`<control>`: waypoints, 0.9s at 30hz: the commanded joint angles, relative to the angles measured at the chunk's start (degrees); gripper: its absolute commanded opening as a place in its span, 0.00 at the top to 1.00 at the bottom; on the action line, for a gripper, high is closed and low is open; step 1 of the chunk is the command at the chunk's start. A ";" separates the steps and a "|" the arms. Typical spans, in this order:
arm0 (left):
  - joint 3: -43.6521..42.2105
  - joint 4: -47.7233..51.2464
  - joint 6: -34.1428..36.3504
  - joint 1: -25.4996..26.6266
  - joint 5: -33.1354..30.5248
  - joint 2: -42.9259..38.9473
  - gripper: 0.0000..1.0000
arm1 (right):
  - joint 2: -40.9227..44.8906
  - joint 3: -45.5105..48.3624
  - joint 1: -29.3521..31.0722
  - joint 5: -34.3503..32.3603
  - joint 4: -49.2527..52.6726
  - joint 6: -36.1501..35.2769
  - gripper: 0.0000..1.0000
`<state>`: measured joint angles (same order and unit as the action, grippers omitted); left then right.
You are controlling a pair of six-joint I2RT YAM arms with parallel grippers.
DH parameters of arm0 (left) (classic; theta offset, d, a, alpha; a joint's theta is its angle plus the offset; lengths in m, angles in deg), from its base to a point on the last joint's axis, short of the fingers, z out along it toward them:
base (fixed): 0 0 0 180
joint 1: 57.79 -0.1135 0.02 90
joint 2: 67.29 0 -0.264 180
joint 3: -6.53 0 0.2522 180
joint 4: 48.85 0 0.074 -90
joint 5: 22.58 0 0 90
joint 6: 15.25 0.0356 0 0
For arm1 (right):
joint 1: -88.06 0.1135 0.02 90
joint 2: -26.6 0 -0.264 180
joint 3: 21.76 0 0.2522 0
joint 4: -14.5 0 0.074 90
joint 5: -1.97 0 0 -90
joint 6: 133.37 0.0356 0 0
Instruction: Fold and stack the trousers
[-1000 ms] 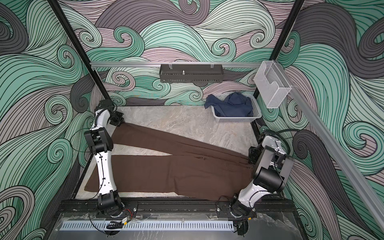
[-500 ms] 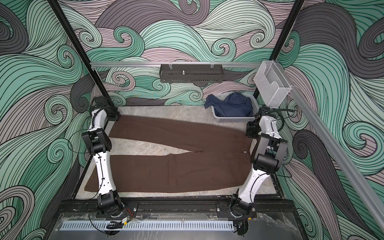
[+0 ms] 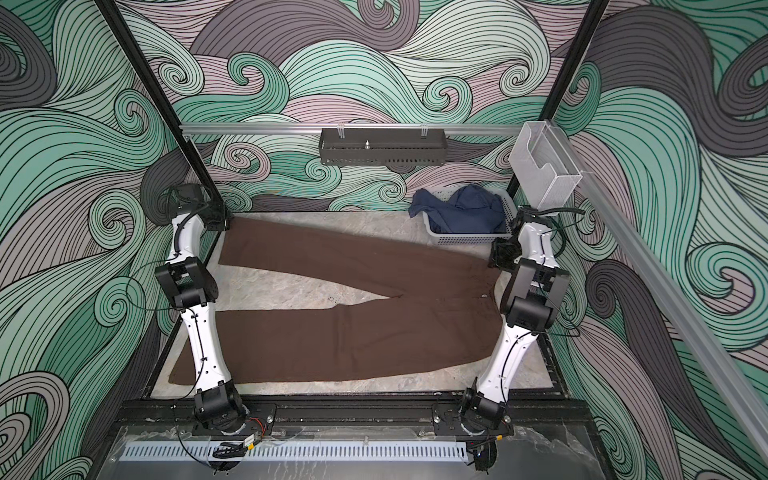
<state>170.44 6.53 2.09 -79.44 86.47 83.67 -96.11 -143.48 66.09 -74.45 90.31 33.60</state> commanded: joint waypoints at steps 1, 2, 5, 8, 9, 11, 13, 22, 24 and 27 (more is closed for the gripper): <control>2.26 -0.95 1.03 -2.21 -1.22 -4.99 1.00 | -2.82 -6.32 -1.11 -2.18 -8.06 0.29 1.00; 2.24 0.03 1.96 -2.29 -1.19 -5.43 1.00 | -2.95 -7.44 -1.58 -2.18 -7.79 0.29 1.00; 0.03 2.04 4.52 -2.28 -0.97 -7.21 1.00 | -2.42 -9.23 -3.29 -3.52 -6.47 0.12 1.00; -4.15 1.36 5.67 -2.43 -0.47 -9.29 1.00 | -1.73 -8.97 -5.35 -4.38 -5.90 -0.32 1.00; -4.74 1.33 5.96 -2.43 -0.35 -9.61 1.00 | -1.61 -8.97 -5.97 -4.40 -5.71 -0.50 1.00; -4.70 1.68 6.27 -2.42 0.23 -9.47 1.00 | -1.48 -9.11 -6.70 -4.96 -5.62 -0.92 1.00; -4.40 2.09 6.30 -2.31 0.95 -8.98 1.00 | -1.45 -9.32 -7.03 -5.52 -5.53 -1.19 1.00; -4.67 3.37 7.20 -2.17 2.31 -8.37 1.00 | -4.12 -15.16 -8.13 -6.04 -2.81 -2.14 1.00; -4.60 3.29 7.26 -2.30 2.55 -8.31 1.00 | -4.89 -16.83 -8.02 -5.60 -1.58 -2.66 1.00; -4.54 3.11 7.17 -2.36 3.15 -8.48 1.00 | -4.37 -16.64 -7.32 -5.16 -1.41 -3.01 1.00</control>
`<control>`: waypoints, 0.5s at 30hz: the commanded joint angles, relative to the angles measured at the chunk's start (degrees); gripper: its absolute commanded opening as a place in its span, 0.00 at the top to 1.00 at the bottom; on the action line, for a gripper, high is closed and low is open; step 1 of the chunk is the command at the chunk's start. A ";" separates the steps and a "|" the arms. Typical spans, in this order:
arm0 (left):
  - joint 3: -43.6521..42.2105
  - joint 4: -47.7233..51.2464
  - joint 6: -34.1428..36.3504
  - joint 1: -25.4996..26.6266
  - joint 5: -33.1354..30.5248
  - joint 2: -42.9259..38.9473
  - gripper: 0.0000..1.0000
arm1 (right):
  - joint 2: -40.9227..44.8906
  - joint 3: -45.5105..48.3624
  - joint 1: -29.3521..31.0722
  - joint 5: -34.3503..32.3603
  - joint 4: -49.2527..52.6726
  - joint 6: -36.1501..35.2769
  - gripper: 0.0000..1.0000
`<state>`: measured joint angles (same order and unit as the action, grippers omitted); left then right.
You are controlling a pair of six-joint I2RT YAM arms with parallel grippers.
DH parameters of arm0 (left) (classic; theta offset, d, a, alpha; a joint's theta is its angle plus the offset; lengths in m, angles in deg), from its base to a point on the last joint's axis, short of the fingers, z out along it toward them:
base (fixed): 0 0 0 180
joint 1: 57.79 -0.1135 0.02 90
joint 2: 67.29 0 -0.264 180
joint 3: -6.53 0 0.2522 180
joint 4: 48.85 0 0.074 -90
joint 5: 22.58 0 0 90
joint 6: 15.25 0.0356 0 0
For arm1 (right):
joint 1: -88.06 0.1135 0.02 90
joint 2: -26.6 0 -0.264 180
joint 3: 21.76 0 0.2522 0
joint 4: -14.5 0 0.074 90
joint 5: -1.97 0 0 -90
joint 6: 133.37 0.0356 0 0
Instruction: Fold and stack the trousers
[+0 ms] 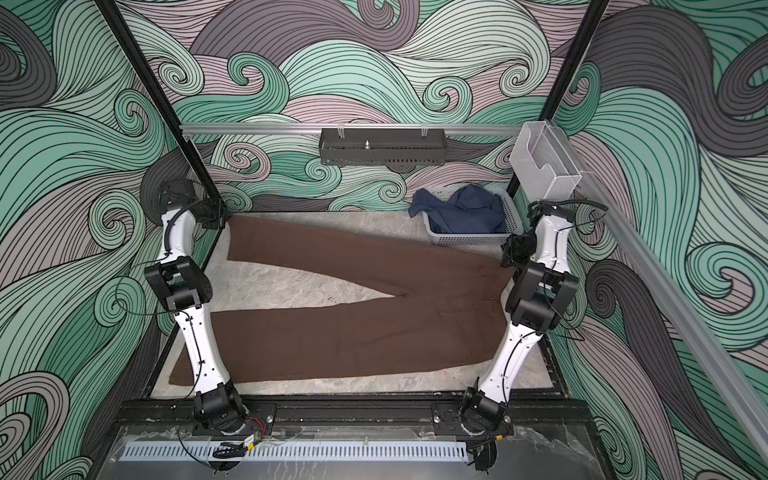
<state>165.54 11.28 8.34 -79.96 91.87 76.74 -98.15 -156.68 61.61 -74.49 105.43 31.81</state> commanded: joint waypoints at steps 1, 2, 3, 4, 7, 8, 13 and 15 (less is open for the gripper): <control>0.38 -1.63 0.85 -1.86 -1.97 -1.61 1.00 | -1.94 -3.01 -2.49 -4.97 -16.58 -1.34 1.00; 0.36 -1.63 0.96 -1.91 -1.61 -1.81 1.00 | -1.35 -2.45 -2.14 -4.64 -16.54 -1.43 1.00; 0.33 -1.55 1.02 -1.87 -1.28 -1.91 1.00 | -0.79 -1.92 -1.82 -4.24 -16.53 -1.57 1.00; 0.30 -1.32 1.26 -1.90 -0.85 -2.12 1.00 | -0.02 -0.98 -1.50 -3.84 -16.56 -1.69 1.00; -0.40 -0.23 1.73 -2.05 0.92 -3.30 1.00 | 3.41 2.82 -0.80 -3.37 -16.79 -1.87 1.00; -0.49 0.64 1.73 -2.47 2.13 -3.63 1.00 | 5.05 4.66 -0.79 -3.40 -17.18 -2.04 1.00; -1.05 3.94 2.59 -3.52 3.00 -6.68 1.00 | 13.47 14.45 -1.66 -3.80 -20.57 -1.79 1.00; -1.86 4.41 2.83 -3.58 2.89 -8.34 1.00 | 15.36 16.86 -2.25 -2.90 -20.71 -2.09 1.00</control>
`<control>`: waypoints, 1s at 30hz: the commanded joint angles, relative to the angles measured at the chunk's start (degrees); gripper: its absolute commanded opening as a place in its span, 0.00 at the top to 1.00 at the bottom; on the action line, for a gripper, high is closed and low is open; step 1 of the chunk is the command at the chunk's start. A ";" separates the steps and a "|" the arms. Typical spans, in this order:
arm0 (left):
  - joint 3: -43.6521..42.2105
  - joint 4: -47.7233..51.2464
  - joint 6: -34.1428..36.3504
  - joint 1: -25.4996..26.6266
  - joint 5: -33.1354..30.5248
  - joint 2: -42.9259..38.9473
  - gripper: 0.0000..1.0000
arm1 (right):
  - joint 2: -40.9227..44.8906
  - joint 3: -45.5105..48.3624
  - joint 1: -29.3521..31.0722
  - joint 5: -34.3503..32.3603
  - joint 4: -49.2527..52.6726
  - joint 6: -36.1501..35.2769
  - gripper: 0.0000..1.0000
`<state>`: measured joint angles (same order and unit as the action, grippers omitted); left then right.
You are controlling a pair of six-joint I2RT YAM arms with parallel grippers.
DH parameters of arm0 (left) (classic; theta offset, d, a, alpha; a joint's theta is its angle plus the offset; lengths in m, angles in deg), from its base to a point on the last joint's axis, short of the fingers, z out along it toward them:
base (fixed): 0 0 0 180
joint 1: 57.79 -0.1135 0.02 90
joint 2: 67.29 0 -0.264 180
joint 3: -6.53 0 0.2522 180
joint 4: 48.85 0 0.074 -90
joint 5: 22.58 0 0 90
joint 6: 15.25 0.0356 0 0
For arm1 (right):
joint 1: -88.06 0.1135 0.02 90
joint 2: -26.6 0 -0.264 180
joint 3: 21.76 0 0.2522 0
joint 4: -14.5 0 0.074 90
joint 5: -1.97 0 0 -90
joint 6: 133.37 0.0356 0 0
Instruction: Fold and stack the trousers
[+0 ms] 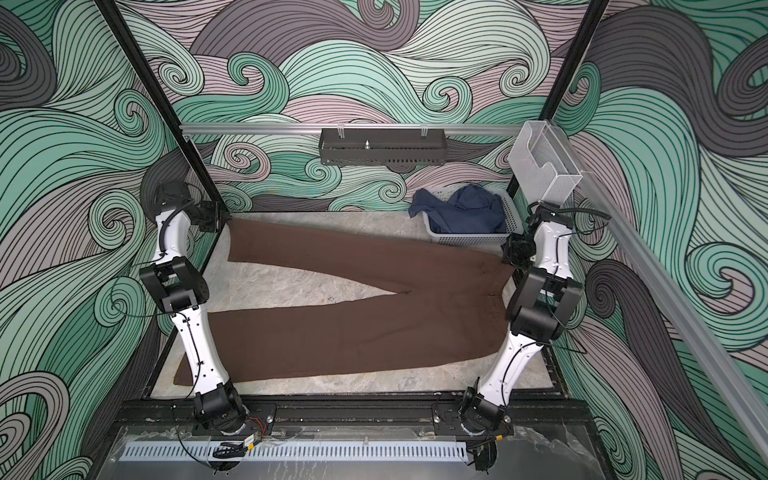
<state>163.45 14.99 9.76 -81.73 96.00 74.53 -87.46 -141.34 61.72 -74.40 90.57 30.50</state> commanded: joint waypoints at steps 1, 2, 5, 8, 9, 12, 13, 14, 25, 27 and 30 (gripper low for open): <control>-1.23 0.12 1.36 -1.76 -1.07 -7.54 1.00 | 5.41 2.47 -2.67 -2.50 -5.87 -1.28 1.00; -3.57 -0.73 1.17 -1.77 -1.13 -9.08 1.00 | 6.04 3.33 -2.92 -2.05 -5.88 -1.73 1.00; -11.59 -2.68 1.98 -1.86 -2.03 -14.91 1.00 | 7.64 5.85 -4.16 -0.86 -6.08 -3.13 1.00; -20.92 -4.46 3.04 -1.98 -3.31 -21.54 1.00 | 10.07 9.56 -5.73 0.23 -7.24 -3.73 1.00; -23.76 -4.81 3.39 -1.98 -3.79 -23.79 1.00 | 10.93 10.78 -6.19 0.34 -7.20 -3.73 1.00; -32.60 -5.48 4.62 -2.01 -5.74 -31.12 1.00 | 13.04 14.22 -7.44 2.13 -8.76 -4.74 1.00; -35.28 -5.82 5.07 -1.99 -6.34 -33.30 1.00 | 13.23 14.83 -7.93 2.93 -8.94 -5.68 1.00; -37.40 -5.81 5.75 -2.13 -6.71 -35.51 1.00 | 13.34 15.31 -8.35 3.64 -8.95 -6.72 1.00; -56.02 -3.76 8.10 -7.32 -9.84 -53.43 1.00 | 17.64 24.08 -11.04 8.50 -8.95 -10.12 1.00; -55.85 -1.32 9.22 -8.37 -10.01 -53.93 1.00 | 18.89 25.62 -11.43 7.96 -8.72 -10.79 1.00; -55.12 2.16 9.53 -9.30 -9.86 -54.34 1.00 | 21.78 27.31 -12.52 6.59 -6.95 -11.81 1.00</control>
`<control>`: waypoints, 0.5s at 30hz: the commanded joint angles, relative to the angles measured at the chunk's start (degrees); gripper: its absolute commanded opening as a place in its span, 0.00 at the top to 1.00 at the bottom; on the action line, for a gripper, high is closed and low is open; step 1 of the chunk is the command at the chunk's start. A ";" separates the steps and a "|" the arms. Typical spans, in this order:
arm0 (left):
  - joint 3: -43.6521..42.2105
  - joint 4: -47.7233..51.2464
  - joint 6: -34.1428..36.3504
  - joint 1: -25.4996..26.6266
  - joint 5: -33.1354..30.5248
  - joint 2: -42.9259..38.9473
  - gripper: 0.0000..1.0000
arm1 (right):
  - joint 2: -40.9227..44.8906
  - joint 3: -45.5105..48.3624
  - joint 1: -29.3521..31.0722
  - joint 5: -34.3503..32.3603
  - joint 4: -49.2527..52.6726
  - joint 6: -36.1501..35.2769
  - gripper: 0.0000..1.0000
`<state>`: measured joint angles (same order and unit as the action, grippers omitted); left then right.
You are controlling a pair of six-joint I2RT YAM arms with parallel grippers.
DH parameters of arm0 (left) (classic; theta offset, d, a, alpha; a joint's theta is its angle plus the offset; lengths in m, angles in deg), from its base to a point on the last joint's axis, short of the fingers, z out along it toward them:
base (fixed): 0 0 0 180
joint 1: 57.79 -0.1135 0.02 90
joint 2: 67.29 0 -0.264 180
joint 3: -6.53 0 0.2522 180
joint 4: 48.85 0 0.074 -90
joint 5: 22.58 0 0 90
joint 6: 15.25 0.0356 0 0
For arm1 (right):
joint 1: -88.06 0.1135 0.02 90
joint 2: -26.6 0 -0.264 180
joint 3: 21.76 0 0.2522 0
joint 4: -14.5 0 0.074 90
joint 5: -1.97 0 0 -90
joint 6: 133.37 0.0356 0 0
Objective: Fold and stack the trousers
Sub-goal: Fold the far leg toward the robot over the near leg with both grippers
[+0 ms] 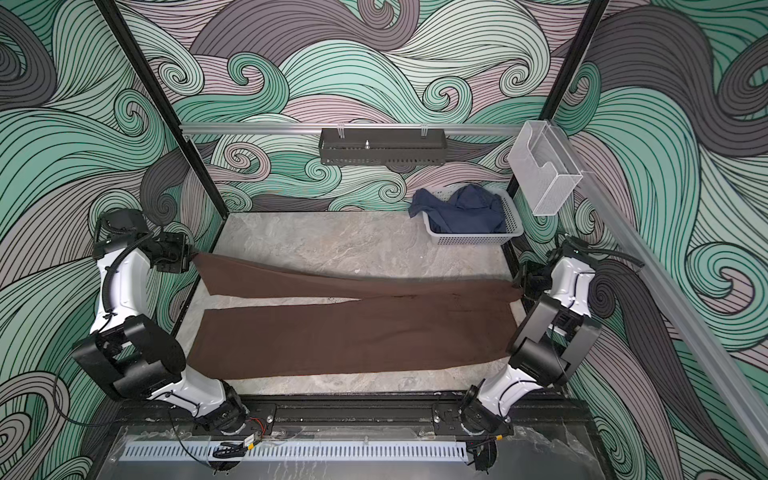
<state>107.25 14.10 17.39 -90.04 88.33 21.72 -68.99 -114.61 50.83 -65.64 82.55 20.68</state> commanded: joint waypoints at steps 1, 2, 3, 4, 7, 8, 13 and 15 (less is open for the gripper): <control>1.12 3.71 1.91 -1.05 -2.96 -2.05 1.00 | 3.88 0.50 -2.05 -2.49 2.00 -2.61 1.00; 1.21 4.16 1.91 -1.04 -3.55 -2.51 1.00 | 4.38 0.20 -2.38 -2.59 2.94 -3.30 1.00; 1.32 4.49 1.91 -1.02 -4.04 -2.85 1.00 | 4.80 -0.03 -2.56 -2.66 3.53 -3.96 1.00; 1.82 5.20 1.99 -1.14 -4.79 -3.02 1.00 | 5.43 -0.18 -2.79 -2.51 4.21 -4.56 1.00; 4.09 7.31 1.90 -1.73 -7.34 -3.31 1.00 | 8.06 0.25 -3.46 -2.37 5.69 -5.06 1.00; 4.77 7.31 1.99 -2.08 -7.82 -3.50 1.00 | 8.84 0.56 -3.46 -2.13 6.05 -5.31 1.00; 4.08 6.86 1.64 -3.54 -8.95 -5.96 1.00 | 12.08 3.69 -3.44 -1.47 7.03 -6.42 1.00; 1.88 6.78 1.98 -4.04 -9.57 -7.15 1.00 | 13.65 5.63 -3.38 -2.09 7.16 -6.61 1.00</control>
<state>109.53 20.48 18.48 -92.77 82.56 17.55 -57.03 -110.91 47.99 -65.70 88.49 15.59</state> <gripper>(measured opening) 0.048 0.071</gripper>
